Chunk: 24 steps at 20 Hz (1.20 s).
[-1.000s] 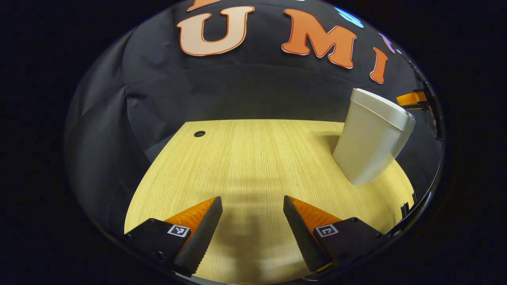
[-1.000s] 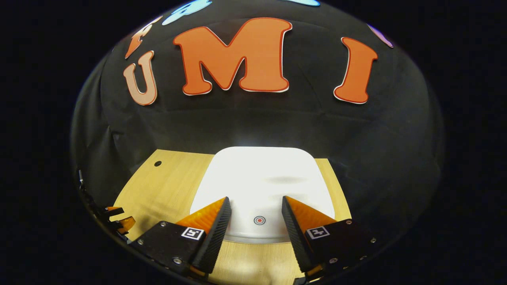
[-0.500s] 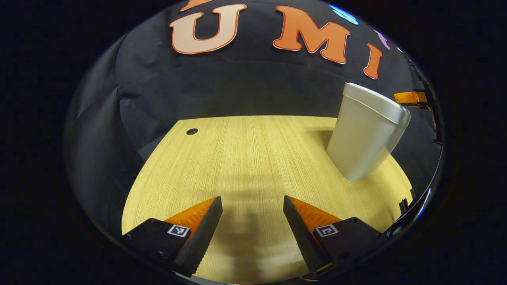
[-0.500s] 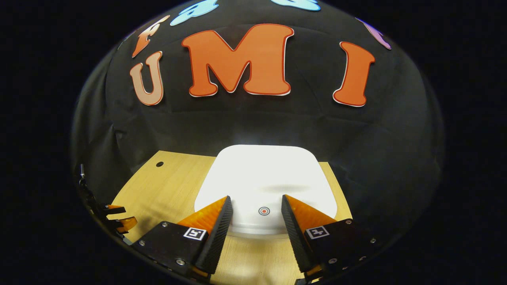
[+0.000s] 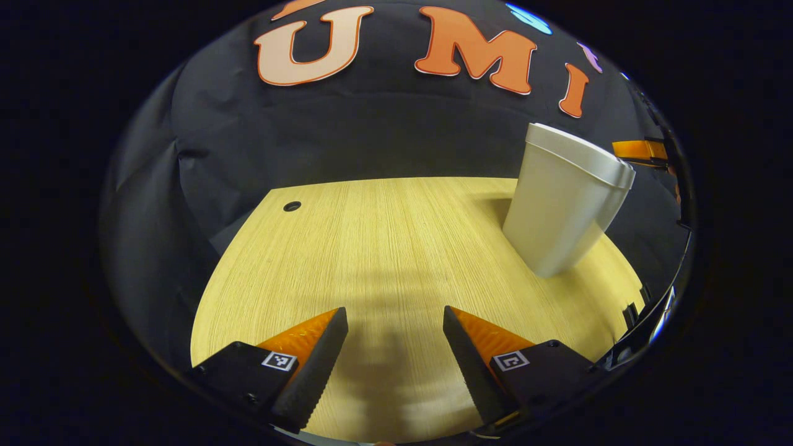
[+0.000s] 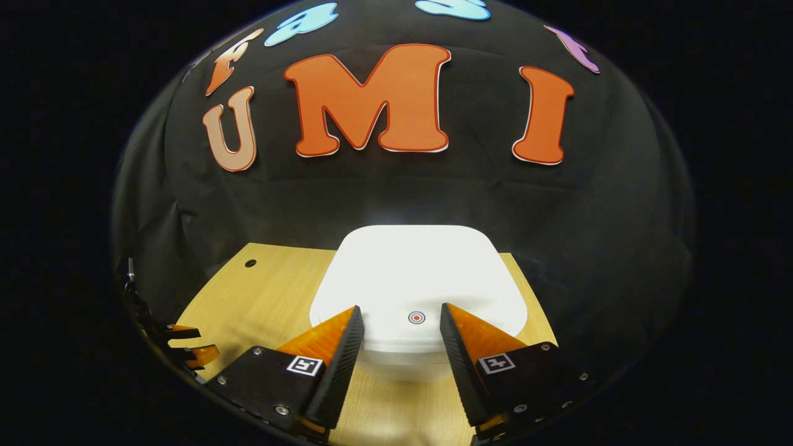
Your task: Press the lid of the desktop garbage bin to open it, pick up the crumpled paper on the desktop and throw it into the bin, then pick up the pop can on the desktop and drop it into the bin, and finally close the garbage bin lid.
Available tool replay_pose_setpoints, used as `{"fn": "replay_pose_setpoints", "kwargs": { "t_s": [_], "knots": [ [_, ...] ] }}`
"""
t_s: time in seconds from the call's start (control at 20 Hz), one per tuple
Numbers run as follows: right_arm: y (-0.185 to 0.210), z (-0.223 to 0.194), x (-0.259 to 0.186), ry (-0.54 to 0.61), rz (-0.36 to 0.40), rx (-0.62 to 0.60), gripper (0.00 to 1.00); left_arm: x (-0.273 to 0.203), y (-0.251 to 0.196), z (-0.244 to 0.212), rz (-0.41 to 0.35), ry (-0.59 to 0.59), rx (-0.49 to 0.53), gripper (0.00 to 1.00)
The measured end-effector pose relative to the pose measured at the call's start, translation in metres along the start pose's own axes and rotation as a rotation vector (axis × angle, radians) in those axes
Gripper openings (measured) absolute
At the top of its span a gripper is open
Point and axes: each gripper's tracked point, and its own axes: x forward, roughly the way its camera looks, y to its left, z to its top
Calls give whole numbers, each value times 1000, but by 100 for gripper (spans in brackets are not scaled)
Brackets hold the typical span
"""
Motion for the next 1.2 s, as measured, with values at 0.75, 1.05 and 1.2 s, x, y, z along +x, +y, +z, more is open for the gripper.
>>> {"fn": "replay_pose_setpoints", "kwargs": {
  "t_s": [0.75, 1.05, 1.2],
  "knots": [
    [13, -1, -7, -123, -40, -65, 98, -10, 21, 43, 2, -121, 30, 99],
    [40, -2, -14, -179, 29, -12, 98, -21, 35, 95, 49, -249, 52, 99],
    [59, -7, -18, -208, 84, 1, 98, -34, 35, 115, 73, -314, 104, 99]
  ]
}}
